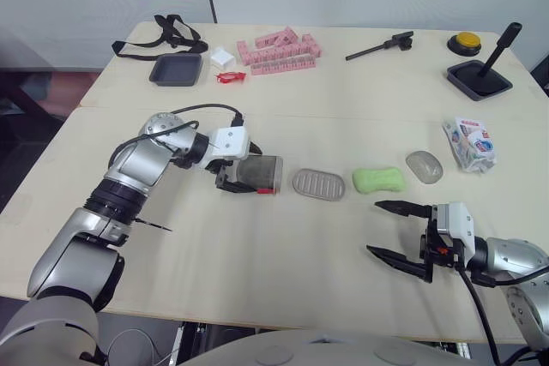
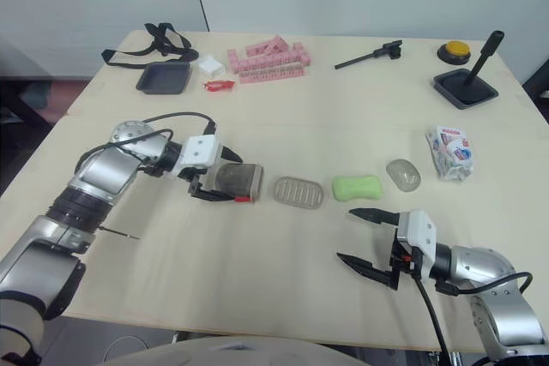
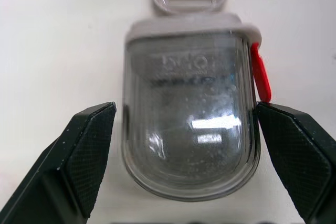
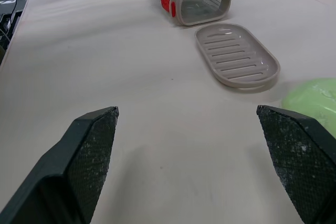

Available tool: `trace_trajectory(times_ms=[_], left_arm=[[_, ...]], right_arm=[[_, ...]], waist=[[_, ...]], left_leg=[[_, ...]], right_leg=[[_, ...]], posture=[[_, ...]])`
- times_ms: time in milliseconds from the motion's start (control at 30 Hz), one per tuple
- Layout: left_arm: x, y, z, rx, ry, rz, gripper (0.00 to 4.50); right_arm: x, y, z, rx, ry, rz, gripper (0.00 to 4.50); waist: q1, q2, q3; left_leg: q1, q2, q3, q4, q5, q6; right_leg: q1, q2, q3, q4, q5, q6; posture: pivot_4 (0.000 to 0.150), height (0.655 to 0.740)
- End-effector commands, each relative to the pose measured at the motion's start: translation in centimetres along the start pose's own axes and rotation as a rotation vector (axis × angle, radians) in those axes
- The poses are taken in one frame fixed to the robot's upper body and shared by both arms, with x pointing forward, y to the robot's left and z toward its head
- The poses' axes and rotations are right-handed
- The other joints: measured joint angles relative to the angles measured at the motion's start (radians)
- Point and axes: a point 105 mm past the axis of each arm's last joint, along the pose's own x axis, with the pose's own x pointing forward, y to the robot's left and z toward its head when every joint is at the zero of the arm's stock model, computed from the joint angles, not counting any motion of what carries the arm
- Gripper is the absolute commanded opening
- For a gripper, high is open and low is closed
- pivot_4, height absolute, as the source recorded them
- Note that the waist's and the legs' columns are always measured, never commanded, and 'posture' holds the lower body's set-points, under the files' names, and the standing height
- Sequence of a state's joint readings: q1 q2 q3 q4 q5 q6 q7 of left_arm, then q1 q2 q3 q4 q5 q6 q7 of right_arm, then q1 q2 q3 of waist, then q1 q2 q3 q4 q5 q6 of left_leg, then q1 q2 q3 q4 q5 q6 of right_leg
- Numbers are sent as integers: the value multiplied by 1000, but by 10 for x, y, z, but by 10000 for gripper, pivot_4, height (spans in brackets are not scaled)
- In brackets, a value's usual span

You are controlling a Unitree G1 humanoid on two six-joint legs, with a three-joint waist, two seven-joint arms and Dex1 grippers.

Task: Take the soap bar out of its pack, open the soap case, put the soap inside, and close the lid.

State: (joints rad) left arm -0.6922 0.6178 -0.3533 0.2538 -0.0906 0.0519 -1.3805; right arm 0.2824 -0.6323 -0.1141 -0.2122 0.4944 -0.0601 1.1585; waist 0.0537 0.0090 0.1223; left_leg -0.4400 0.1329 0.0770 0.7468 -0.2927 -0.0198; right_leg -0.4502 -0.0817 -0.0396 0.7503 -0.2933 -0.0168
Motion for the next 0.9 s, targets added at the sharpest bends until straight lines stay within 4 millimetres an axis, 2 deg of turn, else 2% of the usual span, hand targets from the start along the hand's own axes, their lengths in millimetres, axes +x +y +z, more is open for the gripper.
trace_trajectory(times_ms=[33, 233, 400, 667, 767, 900], left_arm=[[-18, 5, 16, 50, -65, 32, 44944], [-36, 3, 30, 27, -203, 80, 44944], [-45, -17, 19, -54, -265, 154, 44944], [-51, -50, 9, -180, -358, 310, 44944], [-52, -68, 0, -214, -352, 342, 44944], [-57, -83, -6, -251, -357, 423, 44944]], right_arm=[[-2, -1, 7, -33, -1, 7, 45000], [-5, -3, 7, -50, 37, 18, 45000], [-7, -11, 20, -106, 63, 26, 45000], [-12, -43, 42, -257, 230, 33, 45000], [-6, -62, 54, -329, 328, 44, 45000], [2, -76, 60, -384, 436, 91, 45000]], waist=[[0, 0, 0], [-1, 0, 0], [-11, 0, 0], [-11, 0, 1], [-16, 1, 1], [-20, 0, 2]], left_leg=[[0, 0, 0, 0, 0, 0], [0, 0, 0, 0, 0, 0], [1, 0, 0, -1, 0, 0], [1, 0, 0, -1, 0, 0], [1, 0, 0, -1, 0, 0], [2, 1, -1, -2, 0, 1]], right_leg=[[0, 0, 0, 0, 0, 0], [0, 0, 0, 0, 0, 0], [0, 0, 0, 0, 0, 0], [1, 0, 0, -2, 0, 0], [2, 0, 0, -2, 0, 0], [2, 1, -1, -3, 0, 0]], posture=[[1500, 7109], [1500, 7109], [1500, 7109], [1500, 7109], [1500, 7109], [1500, 7109]])
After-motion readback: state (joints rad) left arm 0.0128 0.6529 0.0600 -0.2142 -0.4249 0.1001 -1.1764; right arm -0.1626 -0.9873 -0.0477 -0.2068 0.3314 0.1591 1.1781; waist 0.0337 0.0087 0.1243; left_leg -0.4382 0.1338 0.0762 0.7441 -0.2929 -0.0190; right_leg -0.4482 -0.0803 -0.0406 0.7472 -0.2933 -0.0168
